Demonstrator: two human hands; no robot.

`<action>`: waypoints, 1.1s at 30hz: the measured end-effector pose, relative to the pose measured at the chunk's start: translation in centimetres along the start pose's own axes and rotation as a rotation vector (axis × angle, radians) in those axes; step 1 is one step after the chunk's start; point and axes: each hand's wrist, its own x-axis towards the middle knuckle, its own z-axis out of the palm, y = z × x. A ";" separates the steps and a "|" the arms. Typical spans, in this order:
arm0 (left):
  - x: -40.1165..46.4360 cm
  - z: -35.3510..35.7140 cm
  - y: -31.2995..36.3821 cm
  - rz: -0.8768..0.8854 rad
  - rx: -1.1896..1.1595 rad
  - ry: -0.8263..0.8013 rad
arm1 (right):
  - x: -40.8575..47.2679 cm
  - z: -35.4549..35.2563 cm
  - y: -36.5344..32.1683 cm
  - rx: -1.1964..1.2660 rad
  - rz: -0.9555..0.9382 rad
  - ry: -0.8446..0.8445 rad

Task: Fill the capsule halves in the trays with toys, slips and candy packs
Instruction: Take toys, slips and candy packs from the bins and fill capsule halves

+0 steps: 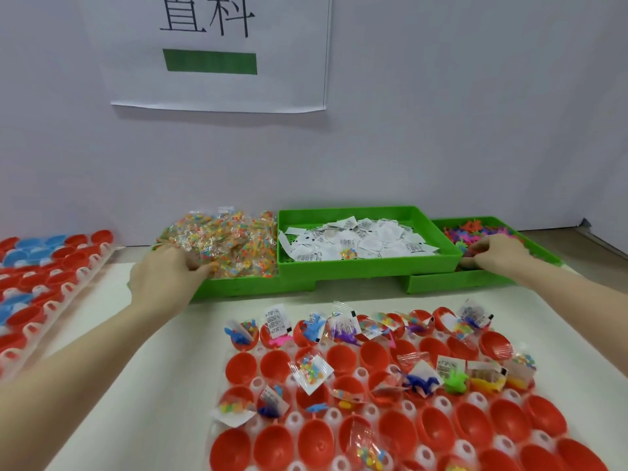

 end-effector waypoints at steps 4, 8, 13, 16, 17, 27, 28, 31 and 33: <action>0.2 0.3 -0.1 -0.009 -0.140 0.156 | -0.3 -0.4 -0.1 -0.062 -0.083 0.181; 0.2 0.5 -0.8 0.020 -0.203 0.118 | -1.1 -1.0 0.1 -0.087 -0.124 0.380; 0.7 -0.1 -0.9 -0.011 -0.189 0.121 | -1.0 -1.3 0.1 -0.046 -0.096 0.452; 0.8 -0.3 -0.9 -0.024 -0.139 0.089 | -0.9 -1.5 -0.2 0.011 -0.051 0.455; 0.8 -0.3 -1.0 -0.029 -0.094 0.066 | -0.9 -1.7 -0.5 0.054 -0.040 0.447; 0.2 -1.0 -0.6 0.037 -0.134 0.171 | -3.1 -0.5 -8.9 -0.210 -0.524 -0.102; 0.1 -1.0 -0.6 0.042 -0.154 0.202 | -2.9 -0.2 -9.2 -0.251 -0.512 -0.153; -0.3 -1.1 -0.5 0.019 -0.231 0.289 | -2.5 0.3 -9.4 -0.170 -0.438 -0.185; -0.7 -1.4 -0.3 0.017 -0.350 0.340 | -2.3 0.8 -9.2 -0.138 -0.431 -0.106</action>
